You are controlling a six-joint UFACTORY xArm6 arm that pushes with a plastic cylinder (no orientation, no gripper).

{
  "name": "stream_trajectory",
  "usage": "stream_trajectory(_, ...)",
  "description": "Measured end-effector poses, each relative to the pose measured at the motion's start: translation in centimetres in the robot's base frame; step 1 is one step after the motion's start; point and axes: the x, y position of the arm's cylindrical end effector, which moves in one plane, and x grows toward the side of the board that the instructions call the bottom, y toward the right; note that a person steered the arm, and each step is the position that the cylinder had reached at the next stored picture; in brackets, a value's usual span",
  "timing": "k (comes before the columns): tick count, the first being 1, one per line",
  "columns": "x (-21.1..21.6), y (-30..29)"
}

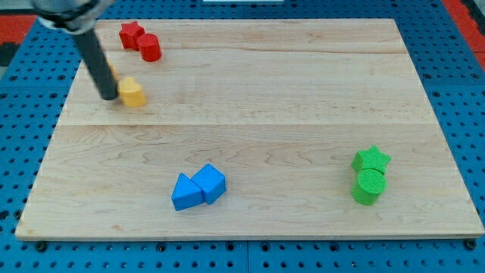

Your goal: Push the yellow heart to the top right

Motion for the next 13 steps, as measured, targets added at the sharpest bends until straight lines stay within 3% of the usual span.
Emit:
stream_trajectory(1, 0.3, 9.9)
stream_trajectory(3, 0.0, 14.0)
stream_trajectory(4, -3.7, 16.1)
stream_trajectory(5, -4.5, 17.2)
stream_trajectory(6, -0.8, 13.5)
stream_trajectory(7, -3.1, 8.1)
stream_trajectory(8, -8.5, 12.8)
stream_trajectory(9, -8.5, 22.9)
stream_trajectory(11, -5.7, 24.9)
stream_trajectory(12, -10.0, 29.8)
stream_trajectory(13, -10.7, 34.6)
